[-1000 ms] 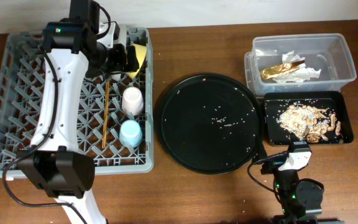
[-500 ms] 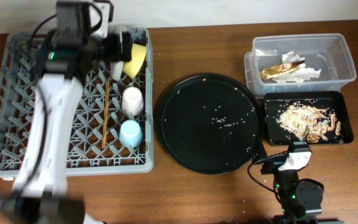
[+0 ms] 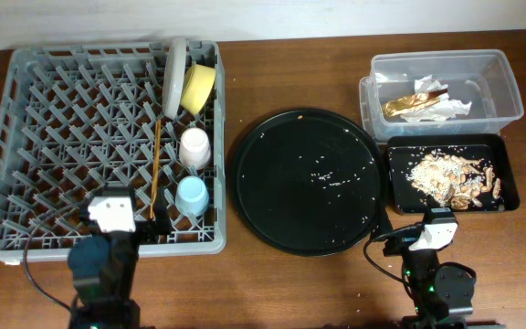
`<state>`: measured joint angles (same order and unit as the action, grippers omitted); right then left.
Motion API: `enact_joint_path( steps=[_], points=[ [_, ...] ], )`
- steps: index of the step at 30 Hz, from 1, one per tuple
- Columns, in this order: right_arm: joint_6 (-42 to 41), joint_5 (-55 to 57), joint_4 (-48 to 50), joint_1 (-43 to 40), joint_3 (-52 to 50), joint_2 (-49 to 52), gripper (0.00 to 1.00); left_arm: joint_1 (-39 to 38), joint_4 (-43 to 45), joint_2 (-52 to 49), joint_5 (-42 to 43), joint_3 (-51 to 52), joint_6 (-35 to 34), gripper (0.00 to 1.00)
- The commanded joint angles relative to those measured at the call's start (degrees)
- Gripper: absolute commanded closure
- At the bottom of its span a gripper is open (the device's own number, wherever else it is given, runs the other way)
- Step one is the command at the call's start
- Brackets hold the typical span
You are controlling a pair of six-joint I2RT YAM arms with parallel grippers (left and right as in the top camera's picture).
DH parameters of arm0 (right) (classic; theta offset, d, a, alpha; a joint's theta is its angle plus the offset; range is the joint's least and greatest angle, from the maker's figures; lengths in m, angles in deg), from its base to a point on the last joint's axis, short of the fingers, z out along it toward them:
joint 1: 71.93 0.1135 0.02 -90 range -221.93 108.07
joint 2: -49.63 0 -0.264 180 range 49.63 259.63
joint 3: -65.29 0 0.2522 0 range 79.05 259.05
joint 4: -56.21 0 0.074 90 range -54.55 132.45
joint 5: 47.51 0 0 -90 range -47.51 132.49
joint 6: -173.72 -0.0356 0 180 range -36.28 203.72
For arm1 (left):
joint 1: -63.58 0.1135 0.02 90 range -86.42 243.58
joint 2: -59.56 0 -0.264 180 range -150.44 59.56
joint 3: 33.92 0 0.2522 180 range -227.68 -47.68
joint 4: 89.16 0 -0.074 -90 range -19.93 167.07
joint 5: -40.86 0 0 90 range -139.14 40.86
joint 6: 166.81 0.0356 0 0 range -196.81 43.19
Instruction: Sort waste into correct bins and load items into the dishwasher rack
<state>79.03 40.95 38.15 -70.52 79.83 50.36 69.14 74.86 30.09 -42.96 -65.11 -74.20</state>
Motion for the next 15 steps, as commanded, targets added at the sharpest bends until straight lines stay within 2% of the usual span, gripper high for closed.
enact_joint_path(
  steps=[1, 3, 15],
  points=[
    [0.0, -0.3, 0.0, -0.3, -0.5, -0.4, 0.02, 0.8, 7.5, 7.0, 0.5, 10.1, 0.9, 0.01],
    [0.0, -0.4, 0.0, -0.3, -0.5, -0.4, 0.01, 0.8, 12.9, 11.1, 0.5, 16.3, 0.9, 0.01],
    [0.0, -0.4, 0.0, -0.3, -0.5, -0.4, 0.02, 0.7, -1.9, 26.8, 0.2, 16.9, 1.8, 0.01]
  ],
)
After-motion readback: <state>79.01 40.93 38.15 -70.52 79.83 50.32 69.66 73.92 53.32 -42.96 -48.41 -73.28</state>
